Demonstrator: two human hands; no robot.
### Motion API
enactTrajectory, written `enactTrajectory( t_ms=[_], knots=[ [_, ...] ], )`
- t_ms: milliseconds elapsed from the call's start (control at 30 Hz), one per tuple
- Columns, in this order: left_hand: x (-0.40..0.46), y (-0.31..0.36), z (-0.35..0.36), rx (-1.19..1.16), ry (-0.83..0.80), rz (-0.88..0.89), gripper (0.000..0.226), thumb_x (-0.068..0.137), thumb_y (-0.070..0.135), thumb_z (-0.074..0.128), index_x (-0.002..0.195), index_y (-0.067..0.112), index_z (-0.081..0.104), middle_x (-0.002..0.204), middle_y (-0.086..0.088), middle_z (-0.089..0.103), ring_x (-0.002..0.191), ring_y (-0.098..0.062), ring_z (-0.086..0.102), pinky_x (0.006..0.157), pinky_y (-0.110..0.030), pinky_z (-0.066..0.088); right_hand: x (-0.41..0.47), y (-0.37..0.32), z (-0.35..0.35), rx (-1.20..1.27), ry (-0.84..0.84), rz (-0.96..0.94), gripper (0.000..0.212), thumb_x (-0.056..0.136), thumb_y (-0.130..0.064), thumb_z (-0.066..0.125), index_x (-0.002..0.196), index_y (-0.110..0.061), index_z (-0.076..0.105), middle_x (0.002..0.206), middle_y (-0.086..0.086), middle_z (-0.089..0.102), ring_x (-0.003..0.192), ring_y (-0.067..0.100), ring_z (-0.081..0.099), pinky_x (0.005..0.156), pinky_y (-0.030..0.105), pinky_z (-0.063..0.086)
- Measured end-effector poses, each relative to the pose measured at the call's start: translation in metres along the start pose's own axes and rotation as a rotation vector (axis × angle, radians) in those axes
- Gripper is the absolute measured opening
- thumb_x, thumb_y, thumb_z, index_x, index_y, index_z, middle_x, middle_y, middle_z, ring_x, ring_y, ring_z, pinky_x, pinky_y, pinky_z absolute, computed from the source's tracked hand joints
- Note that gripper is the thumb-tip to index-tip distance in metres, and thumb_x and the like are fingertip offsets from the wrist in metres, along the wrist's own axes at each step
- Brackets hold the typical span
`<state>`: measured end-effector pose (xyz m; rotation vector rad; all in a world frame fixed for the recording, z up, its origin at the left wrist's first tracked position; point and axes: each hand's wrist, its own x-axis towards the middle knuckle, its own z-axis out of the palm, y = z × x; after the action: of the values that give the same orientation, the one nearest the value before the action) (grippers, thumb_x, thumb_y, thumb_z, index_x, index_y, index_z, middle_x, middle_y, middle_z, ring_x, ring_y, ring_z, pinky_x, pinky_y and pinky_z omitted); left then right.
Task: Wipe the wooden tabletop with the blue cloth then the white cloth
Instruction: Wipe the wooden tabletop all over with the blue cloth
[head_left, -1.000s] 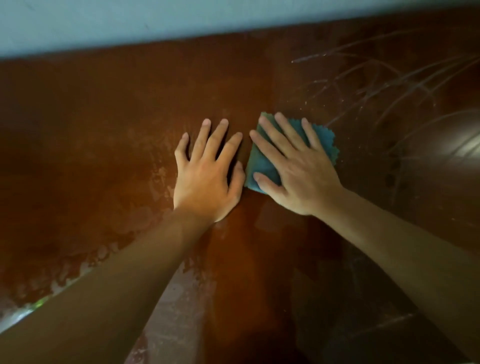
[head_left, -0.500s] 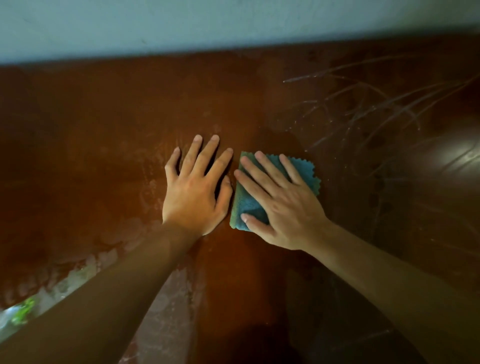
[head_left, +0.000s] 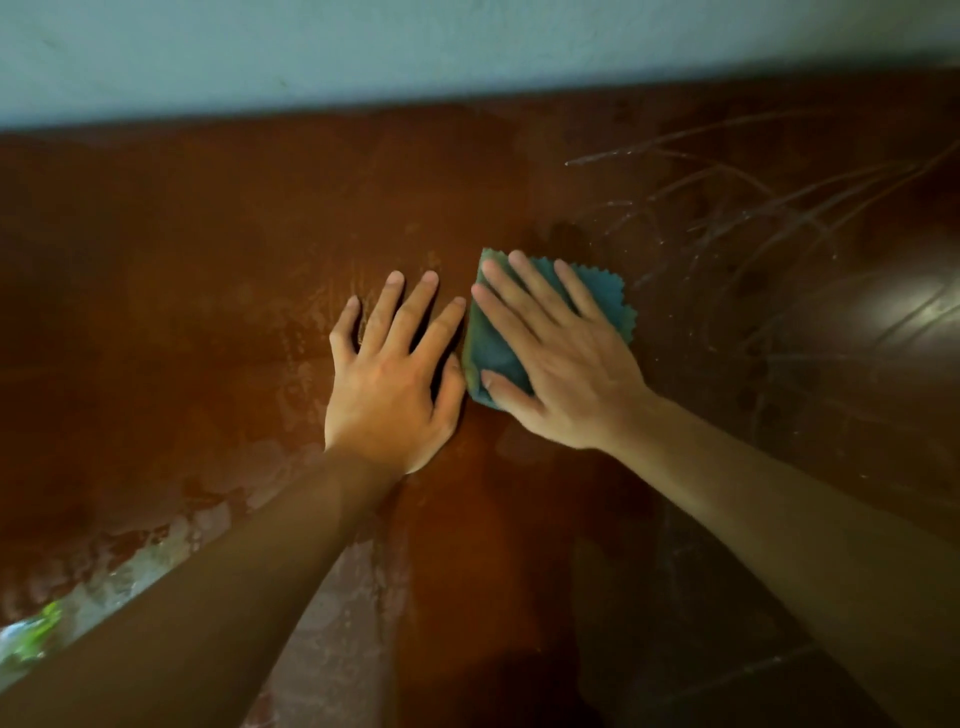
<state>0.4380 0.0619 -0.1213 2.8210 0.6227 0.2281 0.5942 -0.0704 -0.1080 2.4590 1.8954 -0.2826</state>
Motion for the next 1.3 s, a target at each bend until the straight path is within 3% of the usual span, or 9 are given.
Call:
enactTrajectory(
  t_ms=[167,533,700,833,1067,1300],
  knots=[
    [0.001,0.000,-0.002,0.000,-0.026,-0.006,0.052,0.101,0.036,0.038,0.149,0.020,0.049,0.159,-0.008,0.039,0.152,-0.031,0.026,0.120,-0.059,0.017,-0.005,0.003,0.001,0.015,0.013,-0.038,0.075,0.101,-0.056,0.029,0.162,-0.012,0.024,0.171,0.007,0.016,0.159,0.025,0.009,0.129,0.052,0.009],
    [0.001,0.002,-0.005,0.005,-0.079,-0.024,0.051,0.102,0.039,0.039,0.148,0.020,0.049,0.161,-0.007,0.036,0.153,-0.030,0.022,0.122,-0.057,0.012,0.048,0.038,-0.017,-0.016,-0.064,-0.010,0.078,0.099,-0.060,0.016,0.164,-0.016,0.010,0.173,0.003,0.002,0.160,0.021,-0.003,0.129,0.049,0.000],
    [0.007,0.004,-0.014,-0.018,-0.112,-0.037,0.055,0.096,0.042,0.044,0.146,0.020,0.052,0.156,-0.009,0.043,0.149,-0.034,0.029,0.118,-0.056,0.018,0.010,0.013,-0.009,-0.009,-0.048,0.016,0.076,0.102,-0.058,0.016,0.164,-0.014,0.014,0.173,0.005,0.006,0.160,0.023,0.001,0.129,0.051,0.004],
    [0.025,-0.004,-0.020,0.046,-0.115,0.107,0.050,0.091,0.040,0.048,0.134,0.018,0.060,0.142,-0.015,0.053,0.138,-0.036,0.043,0.112,-0.053,0.022,0.003,0.016,-0.008,-0.003,-0.026,0.010,0.074,0.103,-0.058,0.020,0.163,-0.015,0.020,0.172,0.005,0.013,0.160,0.023,0.006,0.129,0.052,0.007],
    [0.077,-0.012,-0.010,0.045,-0.169,0.006,0.060,0.100,0.047,0.030,0.154,0.022,0.036,0.166,-0.009,0.022,0.156,-0.029,0.010,0.120,-0.059,0.009,0.048,0.053,-0.016,-0.005,0.024,0.053,0.075,0.101,-0.059,0.021,0.163,-0.016,0.021,0.172,0.004,0.013,0.159,0.022,0.007,0.129,0.050,0.005],
    [0.078,-0.020,-0.003,0.046,-0.156,0.025,0.060,0.102,0.051,0.026,0.156,0.025,0.032,0.167,-0.005,0.020,0.156,-0.025,0.008,0.121,-0.059,0.007,0.056,0.052,-0.016,0.004,0.014,0.097,0.075,0.102,-0.060,0.017,0.163,-0.016,0.016,0.173,0.004,0.009,0.160,0.022,0.002,0.129,0.051,0.003]
  ],
)
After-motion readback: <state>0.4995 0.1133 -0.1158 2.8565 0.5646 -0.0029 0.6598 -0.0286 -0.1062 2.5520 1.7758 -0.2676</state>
